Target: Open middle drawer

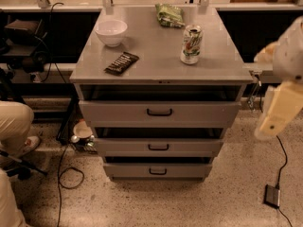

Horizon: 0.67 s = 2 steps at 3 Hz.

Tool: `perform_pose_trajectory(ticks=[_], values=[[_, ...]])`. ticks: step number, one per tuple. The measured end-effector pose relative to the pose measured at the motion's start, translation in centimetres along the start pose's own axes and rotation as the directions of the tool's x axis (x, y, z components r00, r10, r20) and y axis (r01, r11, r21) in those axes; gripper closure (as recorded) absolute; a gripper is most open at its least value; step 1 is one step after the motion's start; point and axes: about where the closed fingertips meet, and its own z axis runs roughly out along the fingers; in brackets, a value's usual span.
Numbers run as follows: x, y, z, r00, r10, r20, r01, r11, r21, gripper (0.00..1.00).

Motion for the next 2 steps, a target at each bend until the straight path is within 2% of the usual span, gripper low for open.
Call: perform_pose_trajectory(ticks=[1, 2], values=[[1.2, 3.0, 5.4, 0.999, 0.02, 0.04, -0.018, 0.9986, -0.05, 0.0], [1.8, 6.4, 12.2, 0.997, 0.022, 0.078, -0.011, 0.9914, -0.13, 0.0]])
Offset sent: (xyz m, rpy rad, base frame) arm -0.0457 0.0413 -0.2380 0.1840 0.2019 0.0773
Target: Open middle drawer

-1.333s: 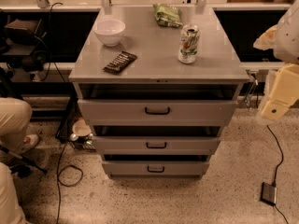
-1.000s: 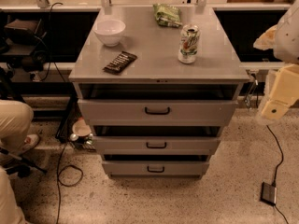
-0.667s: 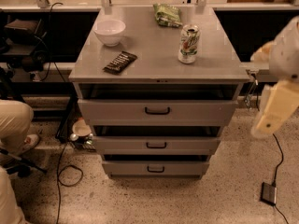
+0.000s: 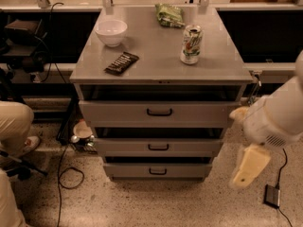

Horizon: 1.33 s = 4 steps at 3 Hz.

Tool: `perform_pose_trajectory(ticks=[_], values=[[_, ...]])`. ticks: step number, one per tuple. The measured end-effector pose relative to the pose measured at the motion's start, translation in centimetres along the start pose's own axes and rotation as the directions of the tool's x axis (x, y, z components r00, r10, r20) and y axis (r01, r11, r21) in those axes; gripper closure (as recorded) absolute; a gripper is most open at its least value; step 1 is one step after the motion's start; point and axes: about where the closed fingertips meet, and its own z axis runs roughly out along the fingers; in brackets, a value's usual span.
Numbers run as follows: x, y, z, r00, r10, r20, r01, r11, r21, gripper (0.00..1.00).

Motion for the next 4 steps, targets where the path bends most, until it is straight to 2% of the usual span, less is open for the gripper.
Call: perform_pose_trajectory(ticks=[1, 2, 3, 4], values=[[-0.1, 1.7, 6.5, 0.999, -0.02, 0.038, 0.023, 0.9974, -0.068, 0.0], [-1.5, 2.1, 12.9, 0.995, -0.027, 0.095, 0.036, 0.9944, -0.099, 0.0], [-1.5, 2.1, 12.9, 0.995, -0.027, 0.093, 0.037, 0.9943, -0.101, 0.0], [0.8, 1.8, 15.3, 0.998, 0.008, 0.069, -0.002, 0.9965, -0.084, 0.0]])
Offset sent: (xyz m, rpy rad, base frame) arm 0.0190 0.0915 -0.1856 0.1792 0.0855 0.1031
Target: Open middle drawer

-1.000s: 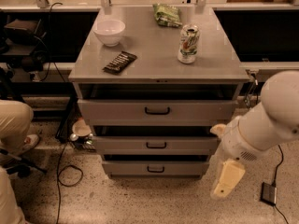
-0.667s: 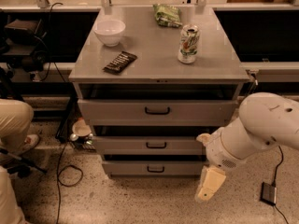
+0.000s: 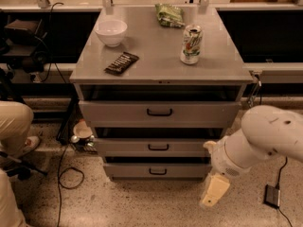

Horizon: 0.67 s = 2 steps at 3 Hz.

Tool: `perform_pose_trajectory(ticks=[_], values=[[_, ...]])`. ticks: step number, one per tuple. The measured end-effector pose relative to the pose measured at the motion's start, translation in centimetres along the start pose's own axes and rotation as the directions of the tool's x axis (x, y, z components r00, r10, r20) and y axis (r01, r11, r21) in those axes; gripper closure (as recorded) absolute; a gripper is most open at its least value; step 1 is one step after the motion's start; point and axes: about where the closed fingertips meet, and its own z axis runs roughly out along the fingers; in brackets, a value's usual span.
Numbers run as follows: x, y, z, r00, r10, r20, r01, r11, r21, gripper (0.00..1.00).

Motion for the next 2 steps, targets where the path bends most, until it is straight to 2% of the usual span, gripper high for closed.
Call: perform_pose_trajectory(ticks=[1, 2], values=[[3.5, -2.0, 4.2, 0.999, 0.006, -0.044, -0.005, 0.9997, 0.024, 0.0], [7.0, -5.1, 8.5, 0.999, -0.001, -0.038, 0.003, 0.9988, 0.049, 0.0]])
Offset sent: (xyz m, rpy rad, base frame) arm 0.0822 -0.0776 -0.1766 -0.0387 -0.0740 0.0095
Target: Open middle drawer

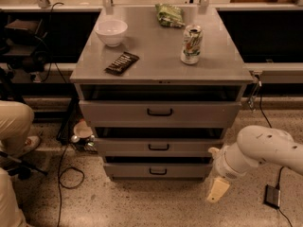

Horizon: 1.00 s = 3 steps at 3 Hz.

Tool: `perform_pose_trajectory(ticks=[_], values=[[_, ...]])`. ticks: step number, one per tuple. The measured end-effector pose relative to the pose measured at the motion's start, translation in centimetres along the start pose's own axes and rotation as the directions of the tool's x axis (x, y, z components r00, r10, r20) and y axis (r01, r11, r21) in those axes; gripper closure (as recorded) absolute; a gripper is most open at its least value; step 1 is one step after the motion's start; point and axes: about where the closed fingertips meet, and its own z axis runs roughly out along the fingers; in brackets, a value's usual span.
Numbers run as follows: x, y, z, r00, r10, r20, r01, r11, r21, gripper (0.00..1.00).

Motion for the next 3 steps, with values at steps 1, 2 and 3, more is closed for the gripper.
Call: perform_pose_trajectory(ticks=[1, 2, 3], values=[[2.56, -2.5, 6.3, 0.999, 0.003, 0.051, -0.002, 0.9998, -0.021, 0.0], [2.56, -2.5, 6.31, 0.999, 0.003, 0.051, -0.002, 0.9998, -0.021, 0.0], [2.65, -2.89, 7.09, 0.997, -0.038, 0.064, 0.038, 0.9993, 0.002, 0.0]])
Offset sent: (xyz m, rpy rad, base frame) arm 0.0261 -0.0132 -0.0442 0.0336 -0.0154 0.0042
